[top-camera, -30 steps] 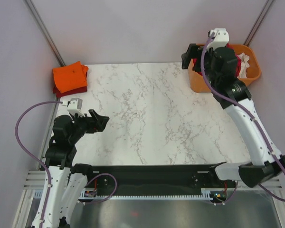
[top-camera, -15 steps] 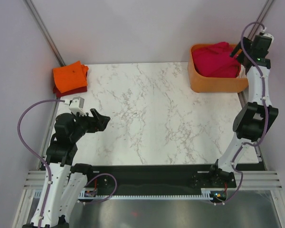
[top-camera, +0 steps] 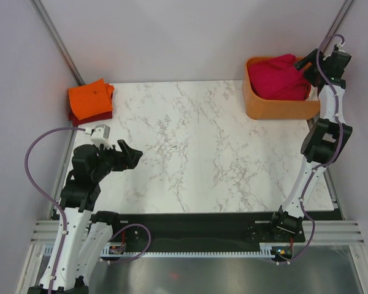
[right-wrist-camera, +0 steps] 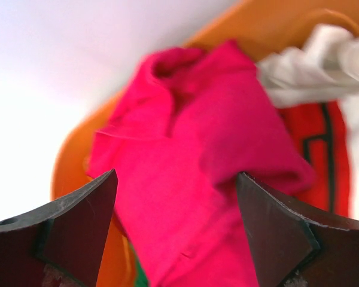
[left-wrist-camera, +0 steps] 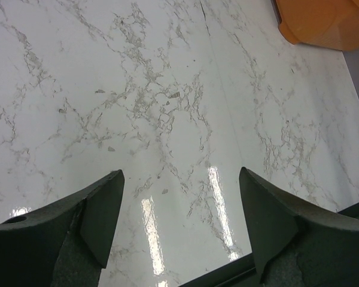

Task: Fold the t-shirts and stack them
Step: Grab the tshirt from the pile

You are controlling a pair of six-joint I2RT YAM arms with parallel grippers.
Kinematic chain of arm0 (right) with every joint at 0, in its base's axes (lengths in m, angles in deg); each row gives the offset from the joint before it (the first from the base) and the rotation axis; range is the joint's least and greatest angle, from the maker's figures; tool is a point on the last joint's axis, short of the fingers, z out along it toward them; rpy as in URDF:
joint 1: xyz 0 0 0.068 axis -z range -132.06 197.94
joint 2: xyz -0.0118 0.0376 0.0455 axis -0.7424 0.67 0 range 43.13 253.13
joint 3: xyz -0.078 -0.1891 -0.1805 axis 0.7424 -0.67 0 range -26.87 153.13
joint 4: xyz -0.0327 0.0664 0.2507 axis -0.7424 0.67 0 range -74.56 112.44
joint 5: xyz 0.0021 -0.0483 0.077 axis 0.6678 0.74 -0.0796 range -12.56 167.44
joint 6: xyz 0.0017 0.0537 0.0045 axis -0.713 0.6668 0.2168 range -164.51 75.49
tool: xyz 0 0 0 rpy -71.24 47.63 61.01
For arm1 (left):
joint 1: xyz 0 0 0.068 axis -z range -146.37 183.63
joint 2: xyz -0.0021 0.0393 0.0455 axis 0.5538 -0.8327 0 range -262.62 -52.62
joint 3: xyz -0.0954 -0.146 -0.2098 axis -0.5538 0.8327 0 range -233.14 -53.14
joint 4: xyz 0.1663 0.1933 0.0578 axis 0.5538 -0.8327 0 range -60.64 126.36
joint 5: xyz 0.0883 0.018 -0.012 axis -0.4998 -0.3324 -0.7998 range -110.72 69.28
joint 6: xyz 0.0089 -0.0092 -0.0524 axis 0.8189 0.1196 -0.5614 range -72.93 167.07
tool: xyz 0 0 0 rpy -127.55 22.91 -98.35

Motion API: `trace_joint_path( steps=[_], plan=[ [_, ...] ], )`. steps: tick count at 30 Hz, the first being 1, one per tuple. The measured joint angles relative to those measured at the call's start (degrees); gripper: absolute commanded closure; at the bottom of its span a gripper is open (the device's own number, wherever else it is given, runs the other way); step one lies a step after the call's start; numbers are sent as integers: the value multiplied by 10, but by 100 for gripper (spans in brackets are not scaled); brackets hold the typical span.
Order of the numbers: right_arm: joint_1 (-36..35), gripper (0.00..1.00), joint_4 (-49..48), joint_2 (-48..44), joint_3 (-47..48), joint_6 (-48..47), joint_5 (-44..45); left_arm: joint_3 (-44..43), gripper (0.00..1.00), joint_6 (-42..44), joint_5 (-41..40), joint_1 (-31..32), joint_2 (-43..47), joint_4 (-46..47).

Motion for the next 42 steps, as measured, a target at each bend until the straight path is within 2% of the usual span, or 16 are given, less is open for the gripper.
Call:
trace_joint_path(
  steps=[8, 10, 11, 13, 14, 15, 16, 20, 24, 31, 32, 33, 34, 35, 37, 42],
  plan=[
    [-10, 13, -57, 26, 13, 29, -1, 0, 16, 0, 0, 0, -7, -2],
    [-14, 19, -55, 32, 13, 26, 10, 0, 16, 0, 0, 0, -8, -2],
    [-15, 36, -52, 35, 13, 21, 17, 0, 16, 0, 0, 0, -9, -2],
    [-19, 60, -45, 42, 14, 5, 33, 0, 16, 0, 0, 0, -10, -2],
    [-21, 82, -42, 44, 14, 1, 42, 0, 16, 0, 0, 0, -10, -2],
    [-23, 95, -36, 47, 15, -5, 53, 0, 16, 0, 0, 0, -11, -2],
    [-25, 100, -32, 48, 15, -11, 60, 0, 16, 0, 0, 0, -11, -2],
    [-29, 100, -32, 45, 3, -19, 97, 0, 16, 0, 0, 0, -10, -2],
    [-31, 100, -36, -4, -58, -27, 125, 0, 16, 0, 0, 0, -9, -2],
    [-33, 100, 0, -200, -176, -22, 131, 0, 16, 0, 1, 3, -2, -3],
    [-33, 99, 10, -233, -183, -22, 131, 0, 16, 0, 1, 4, -1, -3],
    [-33, 84, 17, -266, -189, -21, 132, 0, 16, 0, 1, 5, 1, -3],
    [-33, 57, 23, -299, -198, -19, 134, 0, 16, 0, 2, 5, 2, -3],
    [-33, 18, 31, -331, -209, -18, 139, 0, 16, 0, 2, 6, 4, -3],
    [-31, 10, 41, -381, -238, -25, 150, 0, 16, 0, 2, 9, 7, -3],
    [-20, 9, 75, -402, -302, -33, 178, 0, 16, 0, 2, 13, 12, -3]
  ],
)
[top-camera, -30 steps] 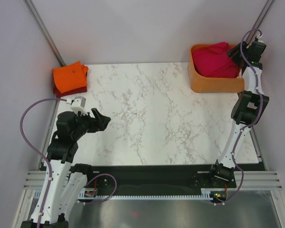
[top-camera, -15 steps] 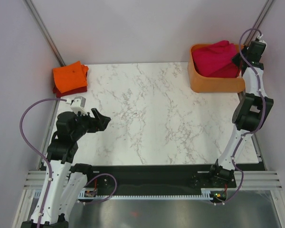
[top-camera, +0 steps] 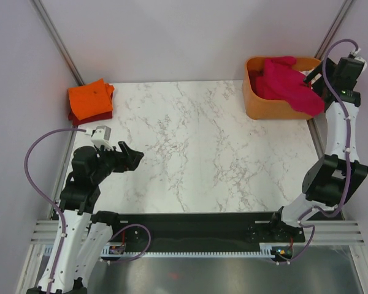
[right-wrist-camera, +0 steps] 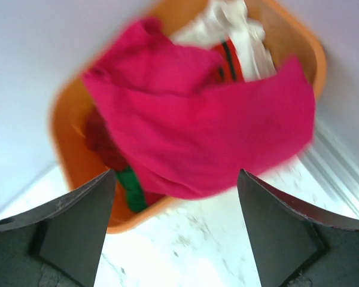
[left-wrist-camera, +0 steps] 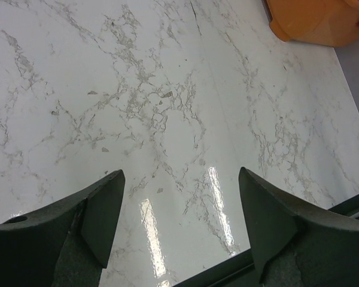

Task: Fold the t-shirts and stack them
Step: Grab the tshirt from the pile

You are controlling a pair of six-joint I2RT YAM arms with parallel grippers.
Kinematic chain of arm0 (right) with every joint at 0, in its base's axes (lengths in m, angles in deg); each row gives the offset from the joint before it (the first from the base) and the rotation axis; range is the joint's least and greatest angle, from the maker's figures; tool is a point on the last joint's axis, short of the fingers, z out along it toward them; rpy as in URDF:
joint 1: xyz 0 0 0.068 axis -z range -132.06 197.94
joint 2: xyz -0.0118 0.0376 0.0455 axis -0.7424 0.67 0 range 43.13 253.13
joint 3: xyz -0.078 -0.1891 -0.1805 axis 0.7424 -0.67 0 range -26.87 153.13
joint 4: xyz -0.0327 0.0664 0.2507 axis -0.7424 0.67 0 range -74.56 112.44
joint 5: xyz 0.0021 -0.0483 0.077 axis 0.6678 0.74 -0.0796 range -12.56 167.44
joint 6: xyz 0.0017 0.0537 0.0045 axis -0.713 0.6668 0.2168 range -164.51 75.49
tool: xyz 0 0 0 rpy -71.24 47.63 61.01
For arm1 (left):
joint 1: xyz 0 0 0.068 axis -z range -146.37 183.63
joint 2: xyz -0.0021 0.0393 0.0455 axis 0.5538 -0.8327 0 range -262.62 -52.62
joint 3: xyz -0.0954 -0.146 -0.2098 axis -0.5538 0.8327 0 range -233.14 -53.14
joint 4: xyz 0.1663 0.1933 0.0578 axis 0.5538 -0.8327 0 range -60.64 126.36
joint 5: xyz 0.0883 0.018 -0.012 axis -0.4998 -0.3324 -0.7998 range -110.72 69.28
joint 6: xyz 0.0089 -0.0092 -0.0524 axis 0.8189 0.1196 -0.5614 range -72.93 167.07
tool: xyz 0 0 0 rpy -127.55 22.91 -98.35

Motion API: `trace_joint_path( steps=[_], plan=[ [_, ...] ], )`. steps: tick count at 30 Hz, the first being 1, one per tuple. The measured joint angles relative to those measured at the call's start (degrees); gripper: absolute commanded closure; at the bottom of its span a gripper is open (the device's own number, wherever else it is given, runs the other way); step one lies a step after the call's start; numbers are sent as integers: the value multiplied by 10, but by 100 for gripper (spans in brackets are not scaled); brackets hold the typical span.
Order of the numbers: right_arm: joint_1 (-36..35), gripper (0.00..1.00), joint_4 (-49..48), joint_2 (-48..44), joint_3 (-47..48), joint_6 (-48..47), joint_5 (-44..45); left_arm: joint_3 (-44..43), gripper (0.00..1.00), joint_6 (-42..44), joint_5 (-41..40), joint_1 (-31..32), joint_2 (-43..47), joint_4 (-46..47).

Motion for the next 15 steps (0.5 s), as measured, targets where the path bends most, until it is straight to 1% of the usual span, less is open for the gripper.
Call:
trace_joint_path(
  steps=[2, 5, 8, 10, 11, 12, 13, 15],
  plan=[
    [2, 10, 20, 18, -25, -1, 5, 0, 16, 0, 0, 2, 0, 0],
    [0, 11, 42, 47, -25, -3, 0, 0, 16, 0, 0, 3, 0, 0],
    [-7, 14, 66, 87, 33, -3, -19, 0, 16, 0, 0, 3, 0, 0],
    [-12, 14, 64, 112, 78, -3, -26, 0, 16, 0, -1, 3, 0, 0],
    [-15, 14, 58, 113, 81, -3, -24, 0, 16, 0, -1, 3, 0, 0],
    [-17, 15, 52, 107, 73, -3, -21, 0, 16, 0, -1, 3, 0, 0],
    [-19, 16, 35, 89, 45, -3, -14, 0, 16, 0, -1, 3, 0, 0],
    [-20, 17, 4, 34, -44, -5, 5, 0, 16, 0, -1, 3, 0, 0]
  ],
)
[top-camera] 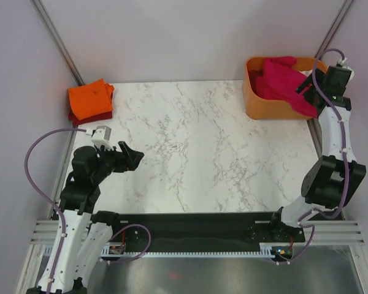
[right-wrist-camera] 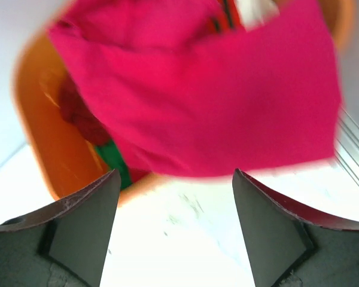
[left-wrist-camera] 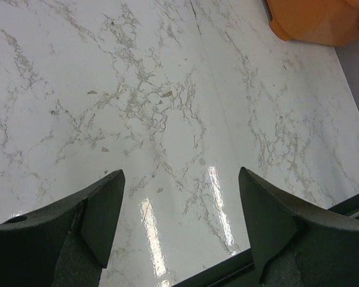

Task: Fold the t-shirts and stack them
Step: Grab the tshirt from the pile

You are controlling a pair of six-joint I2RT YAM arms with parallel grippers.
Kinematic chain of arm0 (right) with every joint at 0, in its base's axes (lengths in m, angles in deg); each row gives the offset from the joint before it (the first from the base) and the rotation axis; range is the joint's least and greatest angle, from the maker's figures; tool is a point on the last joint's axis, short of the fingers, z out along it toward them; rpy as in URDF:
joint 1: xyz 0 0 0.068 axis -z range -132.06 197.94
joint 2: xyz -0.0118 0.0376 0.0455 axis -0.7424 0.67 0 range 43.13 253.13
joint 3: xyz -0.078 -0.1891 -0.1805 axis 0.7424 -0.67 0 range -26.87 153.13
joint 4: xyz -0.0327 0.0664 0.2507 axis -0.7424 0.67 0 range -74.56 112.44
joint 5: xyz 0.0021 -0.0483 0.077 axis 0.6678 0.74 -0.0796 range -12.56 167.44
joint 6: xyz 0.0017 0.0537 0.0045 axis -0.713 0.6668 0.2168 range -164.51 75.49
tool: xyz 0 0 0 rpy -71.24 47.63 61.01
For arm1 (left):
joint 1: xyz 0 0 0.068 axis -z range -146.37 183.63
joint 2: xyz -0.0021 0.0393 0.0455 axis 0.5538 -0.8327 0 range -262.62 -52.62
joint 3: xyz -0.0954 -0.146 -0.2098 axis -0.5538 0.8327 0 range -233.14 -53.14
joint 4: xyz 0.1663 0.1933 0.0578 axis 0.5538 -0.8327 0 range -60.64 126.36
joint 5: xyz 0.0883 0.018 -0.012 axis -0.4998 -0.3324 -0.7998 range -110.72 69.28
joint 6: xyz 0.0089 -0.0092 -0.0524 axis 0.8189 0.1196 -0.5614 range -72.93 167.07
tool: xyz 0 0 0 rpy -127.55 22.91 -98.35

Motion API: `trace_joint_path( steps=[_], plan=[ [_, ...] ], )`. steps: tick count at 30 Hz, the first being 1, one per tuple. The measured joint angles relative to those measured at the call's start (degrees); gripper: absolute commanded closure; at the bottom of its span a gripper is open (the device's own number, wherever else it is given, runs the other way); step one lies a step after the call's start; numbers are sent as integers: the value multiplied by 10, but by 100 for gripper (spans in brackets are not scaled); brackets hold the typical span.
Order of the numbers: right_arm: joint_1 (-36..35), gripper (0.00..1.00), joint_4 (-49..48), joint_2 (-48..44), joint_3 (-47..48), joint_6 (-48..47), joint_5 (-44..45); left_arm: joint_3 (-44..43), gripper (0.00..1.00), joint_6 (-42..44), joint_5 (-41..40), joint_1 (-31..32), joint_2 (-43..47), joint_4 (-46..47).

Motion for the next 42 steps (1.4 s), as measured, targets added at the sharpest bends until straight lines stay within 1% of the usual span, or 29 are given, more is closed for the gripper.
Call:
trace_joint_path(
  steps=[2, 3, 5, 8, 14, 15, 17, 18, 19, 21, 23, 28, 29, 30, 31, 32, 38, 40, 41, 42],
  plan=[
    [1, 21, 0, -44, -63, -2, 16, 0, 16, 0, 0, 0, 0, 0],
    [3, 23, 1, -56, -78, -3, 19, 0, 16, 0, 0, 0, 0, 0],
    [7, 25, -7, -54, -80, -6, 19, 0, 16, 0, 0, 1, 0, 0],
    [8, 29, -21, -21, -59, -7, 12, 0, 16, 0, 0, 6, 0, 0],
    [8, 27, -14, 56, -18, -11, 33, 0, 16, 0, 0, 7, 2, 0],
    [8, 29, -7, 60, -18, -12, 38, 0, 16, 0, 0, 7, 2, 0],
    [8, 41, -3, 61, -21, -15, 47, 0, 16, 0, 0, 7, 2, 0],
    [8, 60, -3, 61, -21, -18, 50, 0, 16, 0, 0, 7, 2, 0],
    [8, 71, -3, 61, -21, -23, 52, 0, 16, 0, 0, 7, 2, 0],
    [8, 87, -4, 61, -21, -25, 57, 0, 16, 0, 0, 7, 2, 0],
    [8, 99, -4, 62, -21, -25, 59, 0, 16, 0, 0, 7, 2, 0],
    [8, 99, -4, 73, -8, -23, 59, 0, 16, 0, 0, 7, 2, 0],
    [8, 89, -4, 75, -7, -23, 59, 0, 16, 0, 0, 7, 2, 0],
    [8, 46, -4, 76, -7, -21, 58, 0, 16, 0, 0, 7, 2, 0],
    [8, 38, -3, 76, -7, -19, 58, 0, 16, 0, 0, 7, 2, 0],
    [8, 36, -4, 76, -7, -20, 56, 0, 16, 0, 0, 7, 2, 0],
    [8, 34, -4, 76, -12, -21, 55, 0, 16, 0, 0, 7, 2, 0],
    [8, 51, -4, 77, -12, -22, 55, 0, 16, 0, 0, 7, 2, 0],
    [8, 60, -4, 78, -12, -21, 54, 0, 16, 0, 0, 7, 2, 0],
    [8, 75, -4, 80, -12, -23, 53, 0, 16, 0, 0, 7, 2, 0]
  ],
)
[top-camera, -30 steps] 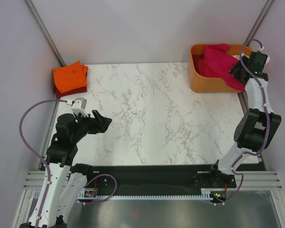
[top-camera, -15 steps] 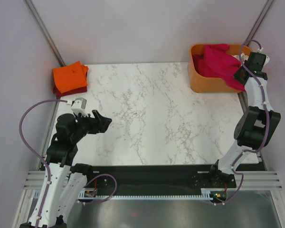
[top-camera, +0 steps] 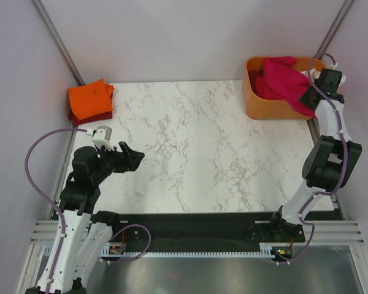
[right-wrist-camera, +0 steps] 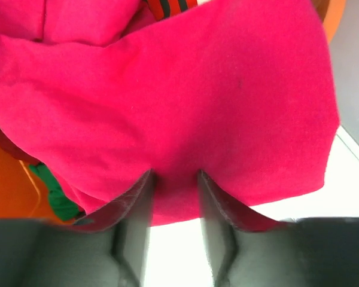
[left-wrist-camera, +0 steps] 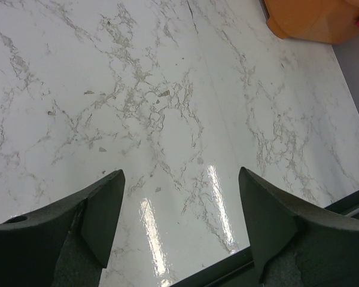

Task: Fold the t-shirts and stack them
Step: Grab the tshirt from the pile

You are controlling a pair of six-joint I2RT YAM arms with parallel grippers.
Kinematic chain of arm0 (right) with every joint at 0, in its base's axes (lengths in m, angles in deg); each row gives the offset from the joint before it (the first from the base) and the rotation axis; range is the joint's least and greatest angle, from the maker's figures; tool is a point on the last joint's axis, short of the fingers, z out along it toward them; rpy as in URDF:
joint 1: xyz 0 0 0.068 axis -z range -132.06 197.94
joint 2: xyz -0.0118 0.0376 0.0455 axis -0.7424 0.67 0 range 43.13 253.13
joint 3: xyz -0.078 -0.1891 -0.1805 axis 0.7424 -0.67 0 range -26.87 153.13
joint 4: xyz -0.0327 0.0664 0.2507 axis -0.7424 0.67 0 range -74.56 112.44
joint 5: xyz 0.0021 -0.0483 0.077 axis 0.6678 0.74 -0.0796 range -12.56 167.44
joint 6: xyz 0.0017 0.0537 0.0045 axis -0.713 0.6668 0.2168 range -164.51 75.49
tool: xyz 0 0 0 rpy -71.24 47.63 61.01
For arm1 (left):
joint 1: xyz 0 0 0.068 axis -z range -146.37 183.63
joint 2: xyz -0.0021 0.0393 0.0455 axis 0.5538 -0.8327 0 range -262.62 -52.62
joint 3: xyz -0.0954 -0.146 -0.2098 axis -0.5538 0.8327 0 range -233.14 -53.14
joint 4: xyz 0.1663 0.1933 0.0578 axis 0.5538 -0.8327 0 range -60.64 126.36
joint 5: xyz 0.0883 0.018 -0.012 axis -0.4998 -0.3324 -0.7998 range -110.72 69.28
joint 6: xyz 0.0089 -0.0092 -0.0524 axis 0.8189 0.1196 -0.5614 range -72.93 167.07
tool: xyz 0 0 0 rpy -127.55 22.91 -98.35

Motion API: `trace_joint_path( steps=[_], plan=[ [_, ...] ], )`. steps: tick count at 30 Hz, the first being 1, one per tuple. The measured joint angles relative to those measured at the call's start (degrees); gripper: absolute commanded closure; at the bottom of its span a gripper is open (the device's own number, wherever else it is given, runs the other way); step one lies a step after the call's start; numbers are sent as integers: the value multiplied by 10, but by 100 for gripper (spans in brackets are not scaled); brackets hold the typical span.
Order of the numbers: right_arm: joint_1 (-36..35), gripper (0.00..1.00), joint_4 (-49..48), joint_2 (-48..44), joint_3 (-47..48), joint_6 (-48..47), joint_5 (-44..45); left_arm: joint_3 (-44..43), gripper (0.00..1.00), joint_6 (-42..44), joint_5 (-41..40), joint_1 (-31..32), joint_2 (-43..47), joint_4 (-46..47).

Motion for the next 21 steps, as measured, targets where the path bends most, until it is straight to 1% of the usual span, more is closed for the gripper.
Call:
trace_joint_path(
  steps=[1, 2, 4, 12, 15, 18, 19, 20, 21],
  plan=[
    [0, 85, 0, 2, 0, 0, -2, 0, 16, 0, 0, 0, 0, 0],
    [0, 92, -1, 4, 0, 1, -4, 0, 16, 0, 0, 0, 0, 0],
    [0, 99, -5, 4, 0, 2, -7, 0, 16, 0, 0, 0, 0, 0],
    [-2, 100, 9, 7, 19, 3, -19, 0, 16, 0, 0, 0, -1, 0],
    [-7, 100, 37, 7, 60, 2, -43, 0, 16, 0, 0, 0, -1, 0],
    [-27, 100, 64, 7, 151, -4, -117, 0, 16, 0, 0, 0, -1, 0],
    [-35, 100, 73, 7, 204, -6, -155, 0, 16, 0, 0, 0, -1, 0],
    [-54, 100, 76, 7, 230, -7, -176, 0, 16, 0, 0, 0, -1, 0],
    [-73, 100, 84, 7, 277, -3, -204, 0, 16, 0, 0, 0, -1, 0]
  ],
)
